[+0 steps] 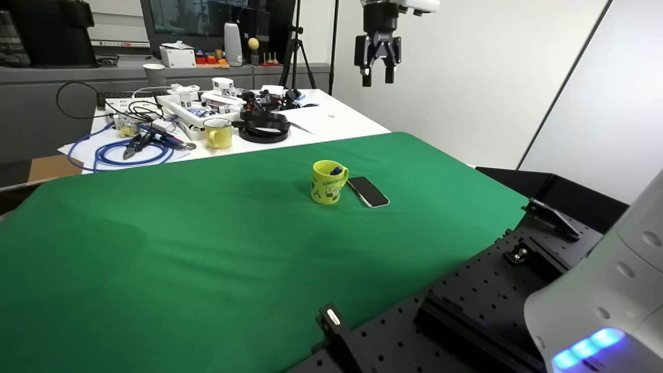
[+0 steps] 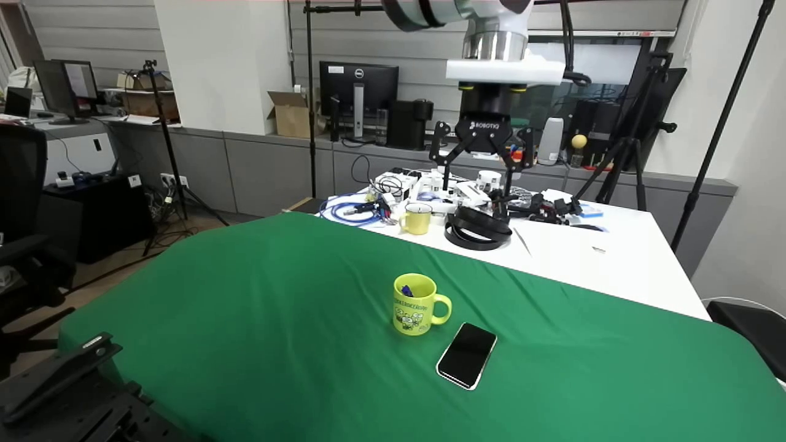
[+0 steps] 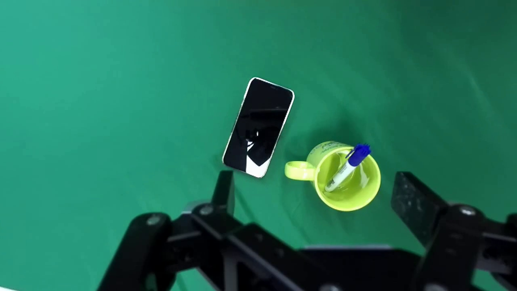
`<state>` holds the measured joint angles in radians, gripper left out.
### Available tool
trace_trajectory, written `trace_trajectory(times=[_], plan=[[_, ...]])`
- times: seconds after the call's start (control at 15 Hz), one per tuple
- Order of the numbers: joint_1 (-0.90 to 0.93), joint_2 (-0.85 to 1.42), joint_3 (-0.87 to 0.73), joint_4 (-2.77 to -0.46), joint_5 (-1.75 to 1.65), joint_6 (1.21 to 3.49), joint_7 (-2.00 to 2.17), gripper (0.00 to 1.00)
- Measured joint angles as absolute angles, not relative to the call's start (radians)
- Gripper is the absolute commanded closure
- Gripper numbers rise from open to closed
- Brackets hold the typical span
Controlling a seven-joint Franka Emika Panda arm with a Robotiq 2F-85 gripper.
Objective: Remove the marker from the mug cup and put it on the table
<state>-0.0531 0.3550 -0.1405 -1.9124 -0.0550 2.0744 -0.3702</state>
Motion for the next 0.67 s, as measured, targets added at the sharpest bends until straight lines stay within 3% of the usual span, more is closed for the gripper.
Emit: trace_trajectory(times=[0.33,0.67], plan=[[-0.057,0.541,-0.078,-1.707,-0.047,1.929,-0.302,0.00],[-0.058,0.599,-0.059,-1.663,-0.039,1.900,-0.290,0.00]])
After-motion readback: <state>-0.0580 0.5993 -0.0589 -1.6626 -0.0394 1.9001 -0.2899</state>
